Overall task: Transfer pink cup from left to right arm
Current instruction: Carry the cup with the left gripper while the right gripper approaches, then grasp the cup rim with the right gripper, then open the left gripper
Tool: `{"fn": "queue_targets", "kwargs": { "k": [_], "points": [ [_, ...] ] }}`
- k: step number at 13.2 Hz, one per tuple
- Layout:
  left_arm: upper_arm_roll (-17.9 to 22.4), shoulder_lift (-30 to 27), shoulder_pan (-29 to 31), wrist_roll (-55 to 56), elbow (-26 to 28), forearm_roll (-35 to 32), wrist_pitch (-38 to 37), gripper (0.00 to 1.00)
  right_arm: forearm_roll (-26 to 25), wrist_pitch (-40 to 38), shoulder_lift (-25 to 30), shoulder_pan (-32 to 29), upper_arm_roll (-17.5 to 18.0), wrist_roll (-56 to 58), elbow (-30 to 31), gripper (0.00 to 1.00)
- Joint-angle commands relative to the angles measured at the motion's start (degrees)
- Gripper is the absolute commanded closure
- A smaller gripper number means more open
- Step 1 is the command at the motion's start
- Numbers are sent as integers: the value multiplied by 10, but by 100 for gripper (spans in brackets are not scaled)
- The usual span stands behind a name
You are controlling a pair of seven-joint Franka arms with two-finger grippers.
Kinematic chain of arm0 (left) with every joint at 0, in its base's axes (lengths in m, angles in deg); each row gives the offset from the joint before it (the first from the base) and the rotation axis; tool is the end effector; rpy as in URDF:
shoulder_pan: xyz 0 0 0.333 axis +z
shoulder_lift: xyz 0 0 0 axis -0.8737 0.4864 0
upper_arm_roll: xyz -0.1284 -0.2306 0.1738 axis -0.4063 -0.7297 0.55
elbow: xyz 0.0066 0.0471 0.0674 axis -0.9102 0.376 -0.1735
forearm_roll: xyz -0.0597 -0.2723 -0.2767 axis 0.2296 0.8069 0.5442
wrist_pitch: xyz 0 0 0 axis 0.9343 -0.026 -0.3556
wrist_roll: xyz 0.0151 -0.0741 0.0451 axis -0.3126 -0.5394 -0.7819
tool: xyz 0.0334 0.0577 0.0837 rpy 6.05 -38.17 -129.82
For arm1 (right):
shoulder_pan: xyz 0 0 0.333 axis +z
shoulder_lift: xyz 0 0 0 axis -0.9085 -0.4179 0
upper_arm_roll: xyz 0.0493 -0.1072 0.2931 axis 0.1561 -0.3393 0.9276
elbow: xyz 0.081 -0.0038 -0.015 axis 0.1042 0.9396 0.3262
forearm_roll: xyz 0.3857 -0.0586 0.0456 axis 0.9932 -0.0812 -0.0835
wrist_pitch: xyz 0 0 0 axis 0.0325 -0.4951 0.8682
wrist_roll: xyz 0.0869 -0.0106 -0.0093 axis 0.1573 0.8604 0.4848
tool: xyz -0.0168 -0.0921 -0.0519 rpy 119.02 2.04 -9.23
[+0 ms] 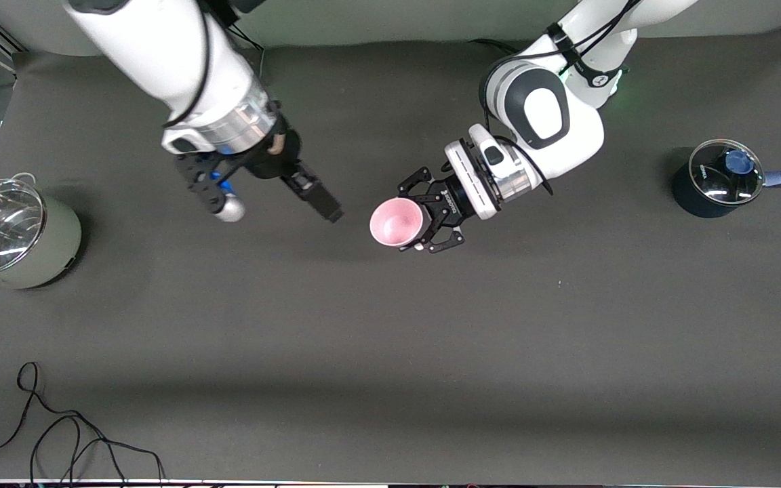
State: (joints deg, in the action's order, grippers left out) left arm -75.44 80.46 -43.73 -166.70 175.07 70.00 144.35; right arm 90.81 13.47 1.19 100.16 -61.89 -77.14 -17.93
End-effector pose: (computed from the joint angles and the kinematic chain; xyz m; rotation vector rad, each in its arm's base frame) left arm 0.5080 -0.3675 0.4120 1.8147 -0.9646 1.1910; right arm 0.5533 0.3942 0.6224 -2.5834 1.1660 0.0403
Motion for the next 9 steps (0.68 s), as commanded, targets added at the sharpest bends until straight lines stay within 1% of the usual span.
{"fn": "queue_targets", "kwargs": {
  "k": [1, 2, 6, 7, 8, 9],
  "points": [
    [4, 7, -13, -18, -15, 14, 19, 68, 6, 29, -33, 27, -2, -15, -21, 1],
    [4, 7, -13, -18, -15, 14, 19, 68, 6, 41, -44, 34, -2, -16, -22, 2],
    [6, 7, -12, -18, -14, 14, 21, 68, 6, 45, -60, 44, -2, -17, -19, 2],
    [6, 7, -12, -18, -14, 14, 21, 68, 6, 45, -67, 49, -2, -17, -19, 4],
    [6, 8, -12, -18, -13, 14, 21, 68, 6, 45, -70, 49, -2, -17, -20, 15],
    [6, 8, -12, -18, -13, 14, 21, 68, 6, 45, -70, 49, -2, -17, -19, 47]
  ]
}}
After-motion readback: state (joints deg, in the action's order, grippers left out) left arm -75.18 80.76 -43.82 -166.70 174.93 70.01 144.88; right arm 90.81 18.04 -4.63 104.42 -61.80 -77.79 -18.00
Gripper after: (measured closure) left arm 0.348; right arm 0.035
